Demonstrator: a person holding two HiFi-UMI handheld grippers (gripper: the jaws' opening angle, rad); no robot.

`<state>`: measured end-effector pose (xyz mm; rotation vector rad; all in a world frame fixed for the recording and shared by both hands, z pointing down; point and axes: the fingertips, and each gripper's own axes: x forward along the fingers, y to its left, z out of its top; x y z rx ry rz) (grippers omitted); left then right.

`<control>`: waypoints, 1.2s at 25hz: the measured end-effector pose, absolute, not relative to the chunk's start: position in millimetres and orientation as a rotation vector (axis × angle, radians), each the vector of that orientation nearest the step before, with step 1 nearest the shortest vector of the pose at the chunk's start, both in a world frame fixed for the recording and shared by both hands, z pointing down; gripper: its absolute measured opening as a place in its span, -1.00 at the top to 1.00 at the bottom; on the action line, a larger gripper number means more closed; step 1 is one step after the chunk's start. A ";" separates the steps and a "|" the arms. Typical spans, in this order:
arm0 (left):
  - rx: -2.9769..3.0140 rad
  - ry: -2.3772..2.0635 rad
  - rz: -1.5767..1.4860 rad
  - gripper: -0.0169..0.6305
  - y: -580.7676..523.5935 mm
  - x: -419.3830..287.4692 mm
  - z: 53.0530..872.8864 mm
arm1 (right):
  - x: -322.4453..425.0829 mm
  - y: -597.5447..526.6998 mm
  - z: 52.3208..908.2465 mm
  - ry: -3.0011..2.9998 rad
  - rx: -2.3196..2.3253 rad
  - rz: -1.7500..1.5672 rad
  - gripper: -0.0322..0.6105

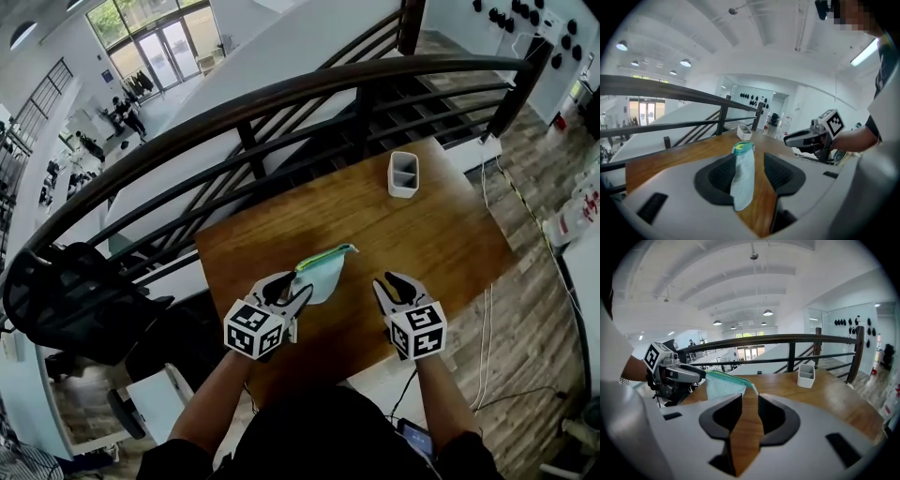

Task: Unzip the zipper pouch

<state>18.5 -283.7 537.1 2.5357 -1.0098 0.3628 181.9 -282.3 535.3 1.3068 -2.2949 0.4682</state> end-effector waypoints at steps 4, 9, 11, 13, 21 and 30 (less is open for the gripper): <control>2.572 -1.101 0.402 0.31 -284.6 7.6 532.5 | 184.9 -274.1 534.0 -2.284 1.320 0.461 0.57; 2.576 -1.117 0.376 0.30 -276.4 -4.2 524.8 | 180.5 -261.9 526.2 -2.287 1.328 0.450 0.57; 2.565 -1.123 0.341 0.30 -271.9 -9.3 521.7 | 177.4 -256.9 522.3 -2.290 1.328 0.439 0.58; 2.568 -1.129 0.316 0.30 -267.1 -14.6 518.1 | 174.1 -252.1 517.4 -2.294 1.334 0.422 0.61; 2.591 -1.175 0.223 0.30 -250.4 -38.0 493.5 | 158.9 -232.9 491.4 -2.321 1.371 0.351 0.65; 2.661 -1.236 0.083 0.55 -211.6 -77.1 445.4 | 134.9 -190.9 442.2 -2.385 1.510 0.211 0.89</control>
